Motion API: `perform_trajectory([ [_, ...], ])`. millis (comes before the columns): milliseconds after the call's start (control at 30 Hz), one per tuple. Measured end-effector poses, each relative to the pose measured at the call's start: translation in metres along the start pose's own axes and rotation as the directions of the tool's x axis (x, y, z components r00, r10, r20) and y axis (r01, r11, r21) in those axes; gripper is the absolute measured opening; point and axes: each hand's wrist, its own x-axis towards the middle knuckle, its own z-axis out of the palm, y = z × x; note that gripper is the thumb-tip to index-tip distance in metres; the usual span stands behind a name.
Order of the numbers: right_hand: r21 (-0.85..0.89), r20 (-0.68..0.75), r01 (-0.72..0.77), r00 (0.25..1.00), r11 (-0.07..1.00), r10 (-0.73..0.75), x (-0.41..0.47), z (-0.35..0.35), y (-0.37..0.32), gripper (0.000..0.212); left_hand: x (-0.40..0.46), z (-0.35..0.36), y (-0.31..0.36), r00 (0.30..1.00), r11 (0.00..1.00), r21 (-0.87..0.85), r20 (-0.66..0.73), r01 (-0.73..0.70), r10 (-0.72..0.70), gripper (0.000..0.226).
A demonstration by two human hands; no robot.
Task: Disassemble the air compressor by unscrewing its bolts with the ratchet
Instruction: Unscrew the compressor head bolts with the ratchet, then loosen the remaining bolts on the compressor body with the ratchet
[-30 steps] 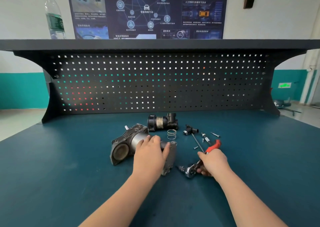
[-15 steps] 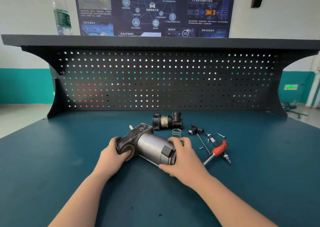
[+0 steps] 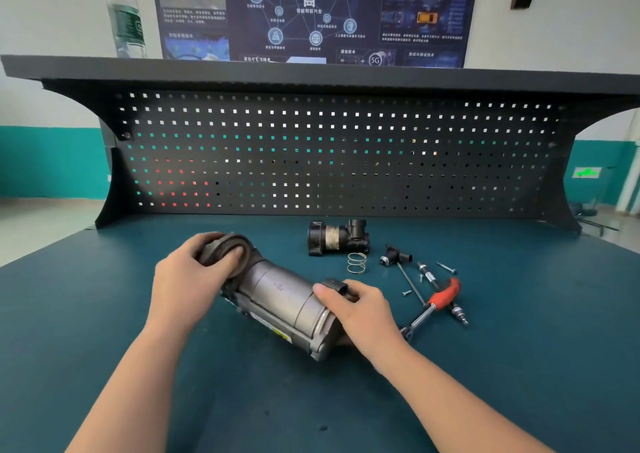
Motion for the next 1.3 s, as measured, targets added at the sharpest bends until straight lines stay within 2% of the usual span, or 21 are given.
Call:
perform_trajectory([
  [67, -0.012, 0.028, -0.034, 0.999, 0.999, 0.035, 0.003, 0.003, 0.0, 0.046, -0.001, 0.005, 0.001, 0.998, 0.996, -0.067, 0.023, -0.055, 0.057, 0.022],
  [167, -0.301, 0.051, 0.092, 0.995, 0.949, -0.08, 0.002, -0.003, 0.0, 0.057, 0.003, 0.016, 0.001, 0.997, 0.994, -0.076, -0.033, -0.077, 0.075, 0.01],
  [200, -0.362, 0.054, 0.139, 0.99, 0.922, -0.128, 0.001, -0.005, -0.003, 0.053, 0.006, 0.019, 0.0, 0.996, 0.995, -0.049, -0.041, -0.087, 0.085, 0.007],
  [267, -0.36, 0.026, 0.143, 0.989, 0.922, -0.144, -0.001, -0.006, -0.005, 0.021, 0.014, 0.024, 0.002, 0.994, 0.994, 0.014, -0.014, -0.111, 0.111, 0.013],
  [367, -0.304, 0.028, 0.188, 0.982, 0.934, -0.188, -0.006, -0.003, -0.004, 0.082, 0.028, 0.037, 0.011, 0.991, 0.989, 0.08, 0.062, -0.123, 0.118, 0.03],
  [433, -0.447, 0.158, 0.291, 0.956, 0.846, -0.246, -0.01, -0.001, -0.006, 0.101, 0.033, 0.047, 0.017, 0.992, 0.988, 0.105, 0.065, -0.116, 0.109, 0.035],
  [533, -0.692, 0.256, 0.347, 0.938, 0.634, -0.235, -0.003, -0.006, -0.001, 0.096, 0.029, 0.06, 0.023, 0.998, 0.987, 0.146, 0.007, -0.067, 0.067, 0.037],
  [633, -0.735, 0.229, 0.324, 0.946, 0.596, -0.231, 0.004, -0.015, 0.0, 0.091, 0.022, 0.072, 0.032, 0.995, 0.984, 0.178, -0.084, -0.028, 0.044, 0.035],
  [700, -0.719, 0.159, 0.274, 0.959, 0.638, -0.233, 0.005, -0.025, -0.004, 0.092, 0.021, 0.077, 0.037, 0.995, 0.99, 0.138, -0.098, -0.002, 0.016, 0.034],
  [733, -0.712, 0.033, 0.201, 0.967, 0.673, -0.254, 0.006, -0.032, -0.006, 0.087, 0.023, 0.079, 0.038, 0.996, 0.993, 0.119, -0.085, 0.009, 0.002, 0.034],
  [767, -0.682, -0.157, 0.083, 0.954, 0.726, -0.256, 0.008, -0.042, -0.007, 0.079, 0.025, 0.079, 0.039, 0.998, 0.994, 0.112, -0.068, 0.011, -0.004, 0.034],
  [833, -0.543, -0.49, -0.235, 0.868, 0.806, -0.077, 0.01, -0.069, -0.011, 0.056, 0.03, 0.079, 0.039, 0.999, 0.993, 0.115, -0.039, -0.008, 0.012, 0.035],
  [867, -0.517, -0.528, -0.395, 0.845, 0.76, 0.081, 0.01, -0.081, -0.012, 0.048, 0.031, 0.078, 0.038, 0.999, 0.993, 0.114, -0.033, -0.022, 0.026, 0.036],
  [933, -0.624, -0.459, -0.562, 0.826, 0.544, 0.327, 0.009, -0.094, -0.008, 0.054, 0.029, 0.078, 0.033, 0.997, 0.994, 0.097, -0.049, -0.058, 0.063, 0.037],
  [967, -0.673, -0.432, -0.576, 0.815, 0.464, 0.386, 0.009, -0.094, -0.004, 0.066, 0.026, 0.077, 0.03, 0.994, 0.994, 0.078, -0.072, -0.073, 0.078, 0.037],
  [1000, -0.69, -0.417, -0.576, 0.812, 0.439, 0.408, 0.011, -0.092, -0.002, 0.079, 0.023, 0.076, 0.025, 0.991, 0.995, 0.052, -0.1, -0.084, 0.089, 0.037],
  [1067, -0.684, -0.382, -0.568, 0.813, 0.457, 0.44, 0.014, -0.084, 0.001, 0.093, 0.021, 0.073, 0.017, 0.985, 0.994, 0.021, -0.132, -0.108, 0.11, 0.036],
  [1100, -0.668, -0.36, -0.567, 0.813, 0.482, 0.457, 0.016, -0.08, 0.001, 0.093, 0.023, 0.072, 0.015, 0.985, 0.993, 0.022, -0.124, -0.117, 0.119, 0.036],
  [1133, -0.648, -0.341, -0.568, 0.812, 0.508, 0.474, 0.017, -0.079, 0.002, 0.086, 0.027, 0.071, 0.012, 0.987, 0.992, 0.023, -0.101, -0.122, 0.123, 0.034],
  [1200, -0.587, -0.333, -0.555, 0.829, 0.59, 0.449, 0.019, -0.081, 0.01, 0.058, 0.037, 0.072, 0.009, 0.991, 0.992, -0.002, -0.043, -0.125, 0.125, 0.03],
  [1300, -0.412, -0.34, -0.466, 0.876, 0.783, 0.343, 0.018, -0.081, 0.016, 0.025, 0.049, 0.077, 0.005, 0.992, 0.991, -0.055, 0.0, -0.123, 0.123, 0.023],
])
